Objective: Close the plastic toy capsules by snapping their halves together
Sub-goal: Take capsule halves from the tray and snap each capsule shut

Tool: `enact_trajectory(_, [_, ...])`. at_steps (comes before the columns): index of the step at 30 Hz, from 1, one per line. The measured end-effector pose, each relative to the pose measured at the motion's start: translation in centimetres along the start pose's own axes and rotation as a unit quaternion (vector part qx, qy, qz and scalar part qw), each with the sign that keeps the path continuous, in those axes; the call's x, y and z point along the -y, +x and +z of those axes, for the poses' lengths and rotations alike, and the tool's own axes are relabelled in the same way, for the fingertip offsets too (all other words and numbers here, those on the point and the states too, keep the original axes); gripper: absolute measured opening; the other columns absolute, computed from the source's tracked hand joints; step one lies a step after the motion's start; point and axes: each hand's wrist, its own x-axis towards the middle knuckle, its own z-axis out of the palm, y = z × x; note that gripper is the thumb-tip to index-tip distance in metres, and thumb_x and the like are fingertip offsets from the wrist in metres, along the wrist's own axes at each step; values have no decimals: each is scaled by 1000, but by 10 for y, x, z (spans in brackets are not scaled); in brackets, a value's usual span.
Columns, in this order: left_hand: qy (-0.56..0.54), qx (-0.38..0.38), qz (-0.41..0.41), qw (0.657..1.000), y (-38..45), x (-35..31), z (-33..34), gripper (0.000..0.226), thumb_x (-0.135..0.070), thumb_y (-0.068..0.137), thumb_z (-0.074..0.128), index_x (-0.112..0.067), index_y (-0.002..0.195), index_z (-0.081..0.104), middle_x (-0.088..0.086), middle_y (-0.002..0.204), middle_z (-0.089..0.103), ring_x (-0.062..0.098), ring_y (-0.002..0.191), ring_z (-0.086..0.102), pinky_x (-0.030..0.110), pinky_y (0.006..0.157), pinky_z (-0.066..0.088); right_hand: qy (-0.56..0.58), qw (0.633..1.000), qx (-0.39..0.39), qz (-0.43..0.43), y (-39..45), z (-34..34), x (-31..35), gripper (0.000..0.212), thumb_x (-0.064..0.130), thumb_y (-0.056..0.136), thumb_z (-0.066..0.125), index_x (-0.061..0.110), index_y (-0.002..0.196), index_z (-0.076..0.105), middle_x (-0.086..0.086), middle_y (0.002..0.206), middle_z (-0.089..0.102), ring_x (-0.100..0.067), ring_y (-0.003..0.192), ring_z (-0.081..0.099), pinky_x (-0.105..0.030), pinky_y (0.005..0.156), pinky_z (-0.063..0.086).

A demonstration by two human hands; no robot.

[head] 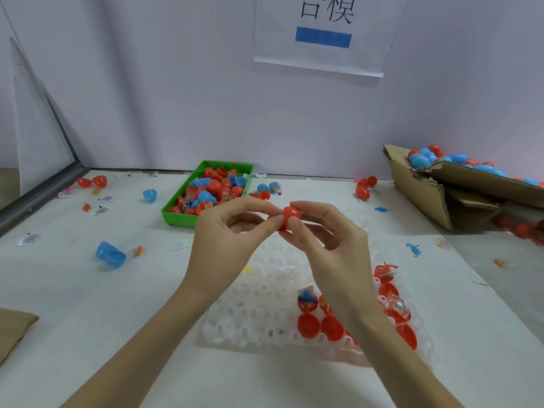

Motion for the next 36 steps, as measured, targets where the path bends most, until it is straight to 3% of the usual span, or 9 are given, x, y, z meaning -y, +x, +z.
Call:
enact_trajectory(4, [150, 8, 151, 977, -2, 2, 1, 19, -12, 89, 79, -18, 107, 80, -3, 103, 76, 10, 100, 71, 15, 86, 55, 52, 999, -7, 10, -1, -2, 1, 19, 17, 94, 72, 15, 113, 75, 1, 105, 77, -20, 101, 75, -30, 82, 62])
enact_trajectory(6, [195, -2, 187, 963, -3, 4, 3, 20, -9, 91, 78, -13, 111, 80, 0, 107, 74, 10, 103, 69, 14, 88, 54, 55, 998, -8, 12, 0, -3, 2, 21, 16, 95, 72, 15, 115, 75, -1, 107, 77, -21, 102, 75, -31, 84, 62])
enact_trajectory(11, [98, -15, 91, 991, -6, 3, 8, 21, -20, 88, 78, -24, 109, 80, -6, 109, 74, 10, 108, 70, 17, 86, 57, 69, 997, 4, 32, 1, -4, 4, 22, 17, 93, 74, 17, 115, 76, 0, 108, 78, -20, 104, 75, -29, 85, 62])
enact_trajectory(15, [19, -39, 45, 998, -4, 0, 3, 21, -19, 81, 83, -23, 102, 82, -11, 100, 78, 5, 100, 74, 13, 82, 57, 32, 999, 19, 28, 0, -3, 5, 23, 21, 89, 78, 21, 113, 76, 4, 108, 77, -21, 104, 74, -36, 92, 61])
enact_trajectory(18, [39, -36, 49, 997, -4, 0, 3, 19, -15, 83, 85, -21, 99, 79, -8, 97, 76, 15, 94, 74, 17, 80, 58, 14, 1000, 20, 5, -2, -1, 5, 22, 17, 91, 77, 18, 113, 76, 6, 109, 77, -18, 103, 74, -30, 90, 60])
enact_trajectory(22, [65, -17, 52, 996, -3, -4, 2, 35, -17, 86, 84, -20, 114, 65, -9, 100, 74, 18, 92, 73, 22, 83, 60, -5, 1000, 9, -2, -3, 0, 6, 21, 19, 91, 77, 20, 112, 75, 10, 105, 77, -15, 101, 74, -27, 88, 60])
enact_trajectory(27, [67, 84, 79, 991, -1, -8, 0, 45, -30, 88, 76, -18, 130, 70, -3, 122, 68, 20, 105, 71, 25, 93, 58, 16, 1000, -15, 0, 1, -8, 11, 20, 18, 94, 73, 17, 115, 74, 6, 103, 78, -13, 100, 75, -23, 87, 59])
enact_trajectory(31, [84, 61, 109, 989, 0, -5, -2, 40, -21, 87, 79, -15, 126, 72, -3, 118, 67, 21, 107, 69, 25, 87, 59, 28, 999, 21, 9, 2, -9, 15, 19, 16, 95, 71, 14, 113, 75, 5, 102, 79, -14, 100, 75, -20, 83, 59])
enact_trajectory(36, [89, 60, 137, 985, 0, -1, -2, 40, -13, 88, 80, -12, 127, 73, 3, 118, 65, 24, 114, 67, 30, 95, 59, 30, 999, 24, 15, 1, -7, 15, 21, 20, 93, 72, 16, 114, 74, 6, 103, 78, -14, 101, 75, -21, 85, 59])
